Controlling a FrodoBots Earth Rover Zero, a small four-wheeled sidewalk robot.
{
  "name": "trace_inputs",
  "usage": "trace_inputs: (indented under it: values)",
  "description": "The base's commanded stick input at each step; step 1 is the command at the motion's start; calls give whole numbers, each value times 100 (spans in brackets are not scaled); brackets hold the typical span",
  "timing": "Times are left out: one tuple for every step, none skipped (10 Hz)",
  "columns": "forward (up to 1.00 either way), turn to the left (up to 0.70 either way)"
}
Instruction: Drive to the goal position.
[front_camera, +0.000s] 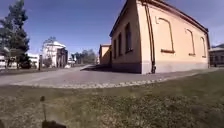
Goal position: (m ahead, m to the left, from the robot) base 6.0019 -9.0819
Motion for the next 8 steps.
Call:
trace_inputs:
  values:
    - [70, 0]
    - [70, 0]
    - [70, 0]
    - [70, 0]
    - [70, 0]
    - [70, 0]
    - [70, 0]
    - [70, 0]
